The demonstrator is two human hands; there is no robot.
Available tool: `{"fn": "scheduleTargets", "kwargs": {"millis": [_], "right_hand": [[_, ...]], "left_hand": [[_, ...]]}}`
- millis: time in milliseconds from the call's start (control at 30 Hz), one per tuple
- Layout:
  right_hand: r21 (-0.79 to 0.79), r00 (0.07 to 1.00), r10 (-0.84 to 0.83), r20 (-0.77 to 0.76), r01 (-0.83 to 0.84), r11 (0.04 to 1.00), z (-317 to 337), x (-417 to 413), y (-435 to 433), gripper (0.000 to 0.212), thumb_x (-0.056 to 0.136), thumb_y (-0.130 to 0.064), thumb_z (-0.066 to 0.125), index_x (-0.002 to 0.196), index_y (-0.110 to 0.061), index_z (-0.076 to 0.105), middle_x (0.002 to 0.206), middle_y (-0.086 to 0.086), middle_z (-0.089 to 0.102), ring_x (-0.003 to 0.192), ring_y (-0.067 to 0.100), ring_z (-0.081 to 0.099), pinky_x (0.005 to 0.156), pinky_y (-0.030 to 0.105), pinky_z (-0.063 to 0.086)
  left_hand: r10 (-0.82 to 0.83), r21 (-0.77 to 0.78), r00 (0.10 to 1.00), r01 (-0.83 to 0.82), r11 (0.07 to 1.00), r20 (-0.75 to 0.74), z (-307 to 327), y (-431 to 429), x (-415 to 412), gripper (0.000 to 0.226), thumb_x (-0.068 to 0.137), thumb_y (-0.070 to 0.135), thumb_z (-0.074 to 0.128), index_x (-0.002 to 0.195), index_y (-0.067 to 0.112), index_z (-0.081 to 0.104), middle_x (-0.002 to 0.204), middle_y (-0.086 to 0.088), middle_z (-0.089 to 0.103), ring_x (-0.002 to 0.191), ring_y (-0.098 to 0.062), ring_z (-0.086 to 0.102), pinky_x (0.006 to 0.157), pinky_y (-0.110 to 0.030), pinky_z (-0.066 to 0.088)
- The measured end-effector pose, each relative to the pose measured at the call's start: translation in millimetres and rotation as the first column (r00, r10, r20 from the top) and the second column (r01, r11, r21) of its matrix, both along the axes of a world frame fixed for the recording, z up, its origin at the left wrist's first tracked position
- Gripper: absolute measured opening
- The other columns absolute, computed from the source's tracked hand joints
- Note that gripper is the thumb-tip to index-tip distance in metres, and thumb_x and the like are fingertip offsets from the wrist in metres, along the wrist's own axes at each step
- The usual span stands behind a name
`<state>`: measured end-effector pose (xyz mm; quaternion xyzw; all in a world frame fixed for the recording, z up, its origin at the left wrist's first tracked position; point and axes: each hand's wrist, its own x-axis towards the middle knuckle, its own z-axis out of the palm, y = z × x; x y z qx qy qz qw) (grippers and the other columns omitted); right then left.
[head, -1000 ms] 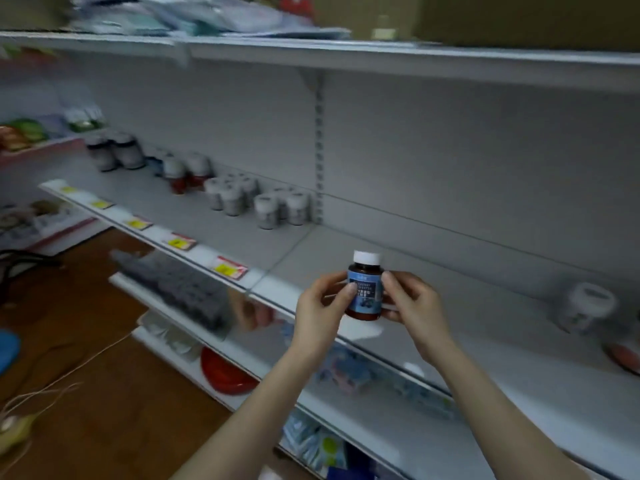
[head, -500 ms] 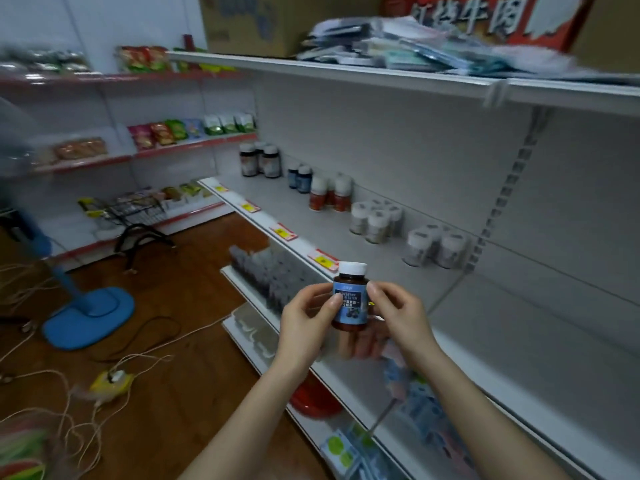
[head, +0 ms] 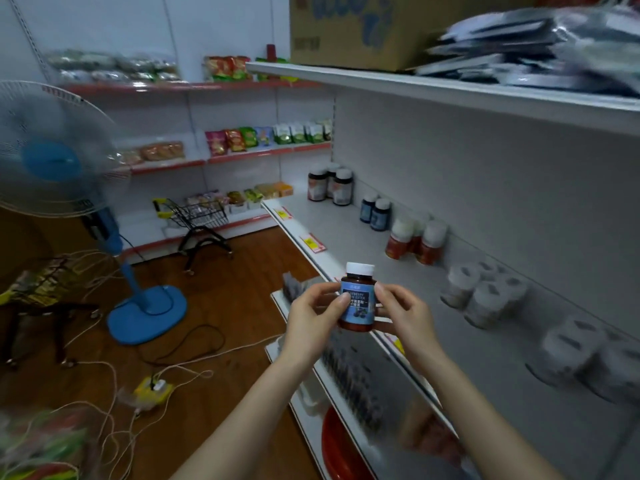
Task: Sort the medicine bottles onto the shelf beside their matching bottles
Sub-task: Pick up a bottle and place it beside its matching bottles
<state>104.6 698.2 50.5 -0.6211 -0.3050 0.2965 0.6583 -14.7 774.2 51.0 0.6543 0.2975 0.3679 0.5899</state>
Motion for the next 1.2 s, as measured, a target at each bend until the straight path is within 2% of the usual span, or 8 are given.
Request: {"fn": "scheduleTargets", "kwargs": {"millis": [167,267,533,667,767,933,1067,1200], "right_hand": [[-0.007,0.998,0.068,0.017,-0.068,0.998,0,23,62,0.014,0.091,-0.019,0.052,0.084,-0.014,0.062,0.083,0.009,0.066,0.066,0.012,0.066,0.052,0.02,0.053],[-0.027,0.992,0.129,0.012,-0.129,0.991,-6,25,101,0.013,0.091,-0.021,0.052,0.085,-0.016,0.063,0.084,0.007,0.066,0.064,0.005,0.067,0.05,0.017,0.049],[-0.071,0.993,0.113,0.037,-0.111,0.991,-15,23,203,0.013,0.089,-0.028,0.054,0.096,-0.02,0.062,0.103,0.011,0.066,0.089,0.023,0.065,0.063,0.024,0.049],[-0.072,0.997,0.039,0.072,-0.034,0.997,-13,20,252,0.014,0.09,-0.027,0.054,0.097,-0.018,0.062,0.104,0.01,0.066,0.095,0.023,0.065,0.076,0.029,0.053],[-0.104,0.995,-0.01,0.104,0.02,0.994,-12,17,279,0.02,0.089,-0.028,0.054,0.106,-0.019,0.061,0.109,0.006,0.066,0.1,0.02,0.063,0.083,0.031,0.053],[-0.121,0.988,-0.098,0.119,0.113,0.986,-11,20,298,0.025,0.09,-0.023,0.055,0.114,-0.024,0.055,0.094,-0.011,0.063,0.088,0.003,0.061,0.065,0.01,0.051],[-0.149,0.962,-0.221,0.162,0.245,0.958,-14,41,301,0.027,0.087,-0.023,0.059,0.113,-0.027,0.056,0.097,-0.007,0.066,0.091,0.006,0.063,0.079,0.025,0.054],[-0.147,0.924,-0.293,0.244,0.334,0.931,-21,80,307,0.021,0.086,-0.025,0.061,0.103,-0.037,0.056,0.096,-0.014,0.065,0.092,0.002,0.063,0.082,0.024,0.053]], "left_hand": [[0.084,-0.027,0.996,-0.084,0.996,-0.009,1,53,19,0.015,0.085,0.016,0.06,0.1,0.019,0.059,0.09,0.005,0.063,0.092,-0.017,0.063,0.08,-0.03,0.056],[0.135,-0.027,0.991,-0.135,0.99,-0.006,-2,84,18,0.016,0.085,0.013,0.06,0.101,0.014,0.059,0.086,0.007,0.061,0.087,-0.012,0.061,0.076,-0.024,0.054],[0.108,0.024,0.993,-0.107,0.994,-0.046,-6,186,11,0.017,0.086,0.015,0.058,0.103,0.017,0.059,0.092,0.012,0.061,0.092,-0.009,0.061,0.082,-0.028,0.054],[0.02,0.045,0.996,-0.016,0.999,-0.083,-4,250,11,0.026,0.087,0.015,0.058,0.112,0.012,0.058,0.102,0.001,0.064,0.1,-0.015,0.061,0.091,-0.034,0.052],[-0.068,0.073,0.992,0.076,0.994,-0.108,-2,291,12,0.033,0.087,0.014,0.058,0.119,0.009,0.056,0.109,-0.003,0.062,0.1,-0.013,0.059,0.086,-0.025,0.051],[-0.24,0.1,0.96,0.256,0.962,-0.143,-7,338,34,0.035,0.087,0.013,0.057,0.122,0.011,0.056,0.106,0.003,0.059,0.1,-0.008,0.055,0.072,-0.009,0.047],[-0.373,0.111,0.911,0.395,0.912,-0.174,-13,356,71,0.036,0.087,0.012,0.057,0.123,0.011,0.055,0.11,0.002,0.06,0.101,-0.007,0.055,0.072,-0.005,0.046],[-0.473,0.12,0.861,0.498,0.859,-0.186,-18,371,121,0.036,0.086,0.01,0.058,0.122,0.009,0.056,0.112,-0.001,0.062,0.104,-0.012,0.058,0.08,-0.007,0.046]]}}
